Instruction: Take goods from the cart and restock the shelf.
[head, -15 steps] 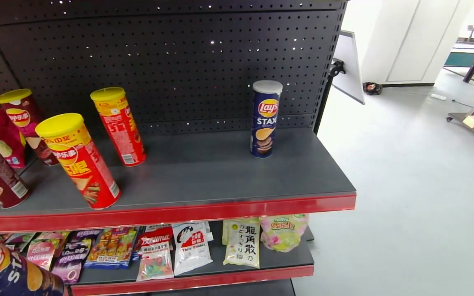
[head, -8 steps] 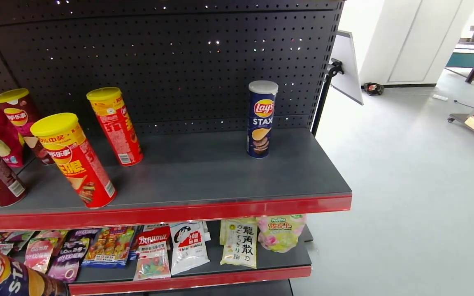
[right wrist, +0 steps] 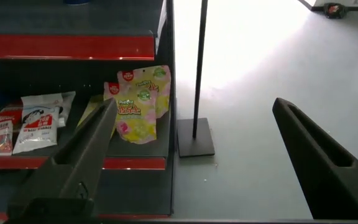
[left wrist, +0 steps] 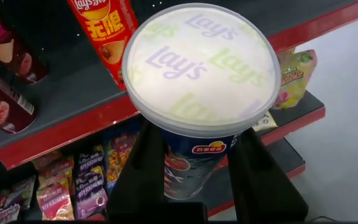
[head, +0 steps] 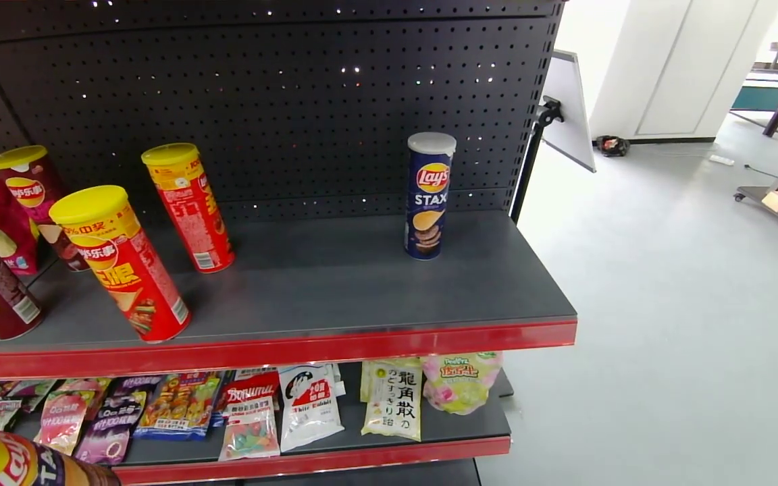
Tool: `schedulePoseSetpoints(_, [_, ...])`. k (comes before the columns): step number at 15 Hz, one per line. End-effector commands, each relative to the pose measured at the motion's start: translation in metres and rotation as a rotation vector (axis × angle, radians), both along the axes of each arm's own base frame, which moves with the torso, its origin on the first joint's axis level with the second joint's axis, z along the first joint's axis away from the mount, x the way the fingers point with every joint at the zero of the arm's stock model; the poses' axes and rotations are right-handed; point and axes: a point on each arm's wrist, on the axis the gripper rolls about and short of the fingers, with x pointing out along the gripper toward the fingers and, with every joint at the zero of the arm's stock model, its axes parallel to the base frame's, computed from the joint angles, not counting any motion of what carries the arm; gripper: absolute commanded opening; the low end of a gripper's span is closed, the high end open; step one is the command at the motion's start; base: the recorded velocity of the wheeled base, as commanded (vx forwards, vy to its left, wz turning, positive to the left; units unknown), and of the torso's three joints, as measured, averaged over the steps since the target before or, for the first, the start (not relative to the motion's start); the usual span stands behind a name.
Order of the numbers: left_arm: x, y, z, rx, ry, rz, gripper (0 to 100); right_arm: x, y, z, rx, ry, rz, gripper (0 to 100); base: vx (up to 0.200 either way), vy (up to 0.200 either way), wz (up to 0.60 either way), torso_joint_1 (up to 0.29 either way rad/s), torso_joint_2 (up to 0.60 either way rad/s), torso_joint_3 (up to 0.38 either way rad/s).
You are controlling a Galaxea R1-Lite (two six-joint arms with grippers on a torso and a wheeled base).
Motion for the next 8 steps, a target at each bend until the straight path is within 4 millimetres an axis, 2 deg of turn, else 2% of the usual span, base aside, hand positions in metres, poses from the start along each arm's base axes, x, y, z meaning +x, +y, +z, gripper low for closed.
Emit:
schedulePoseSetpoints(1, [-0.0002, 0.0, 0.0006, 0.0, -0.004, 0.001, 0, -0.0001, 0.0, -0.0001, -0.001, -0.001, 0.0, 100, 0.2, 0.0, 0.0, 0.002, 0.01, 0.002])
schedulePoseSetpoints(6, [-0.0002, 0.0, 0.0009, 0.003, -0.008, -0.001, 0, -0.0001, 0.0, -0.0001, -0.002, -0.001, 0.0, 100, 0.2, 0.0, 0.0, 0.001, 0.0, 0.003])
schedulePoseSetpoints(8, [-0.001, 0.0, 0.0014, 0.021, -0.021, -0.008, 0, -0.0001, 0.0, 0.0001, -0.004, -0.003, 0.0, 100, 0.0, 0.0, 0.0, 0.0, 0.0, 0.0])
